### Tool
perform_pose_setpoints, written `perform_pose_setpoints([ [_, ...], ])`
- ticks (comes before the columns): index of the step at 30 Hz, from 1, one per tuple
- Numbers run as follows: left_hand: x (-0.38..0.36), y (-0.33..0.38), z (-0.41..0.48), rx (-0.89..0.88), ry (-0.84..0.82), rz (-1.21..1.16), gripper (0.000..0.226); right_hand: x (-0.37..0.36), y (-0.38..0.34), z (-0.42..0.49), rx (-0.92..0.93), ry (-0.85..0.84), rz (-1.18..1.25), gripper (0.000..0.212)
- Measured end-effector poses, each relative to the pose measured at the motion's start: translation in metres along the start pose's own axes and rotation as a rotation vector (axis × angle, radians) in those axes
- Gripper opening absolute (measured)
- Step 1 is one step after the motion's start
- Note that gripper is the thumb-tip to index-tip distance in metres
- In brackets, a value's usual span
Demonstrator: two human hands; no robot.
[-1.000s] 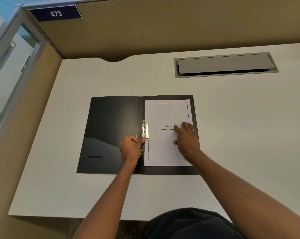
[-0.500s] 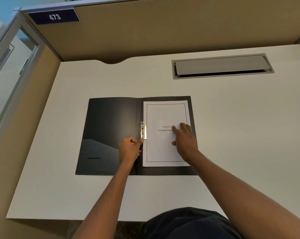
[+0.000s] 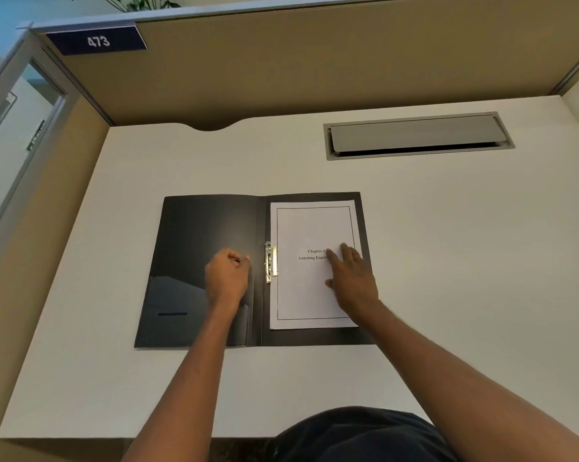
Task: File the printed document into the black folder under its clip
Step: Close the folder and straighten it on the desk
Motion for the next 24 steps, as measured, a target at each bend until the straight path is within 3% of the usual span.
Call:
perform_pose_setpoints([
  [5,0.034,-0.016,0.030,0.014,0.083,0.020,0.017,0.000,-0.021,-0.008,0.109,0.064,-0.088,0.069],
  [9,0.060,-0.032,0.054,0.072,0.144,0.133,0.038,-0.007,-0.049,-0.017,0.170,0.039,-0.030,0.061],
  [15,0.090,-0.067,0.082,0.260,0.137,0.290,0.065,-0.034,-0.078,-0.039,0.285,-0.069,-0.111,0.076],
  [24,0.104,-0.083,0.093,0.357,0.054,0.173,0.062,-0.051,-0.080,-0.041,0.256,-0.137,-0.184,0.075],
])
Point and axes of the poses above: each hand's wrist, its own z-axis towards the middle knuckle, its own x-axis out of the back of the hand, y = z × x, the point moved 8 cm from there along z, towards the middle knuckle, and after that the axes turned 1 degree about y, right-handed, at the moved point
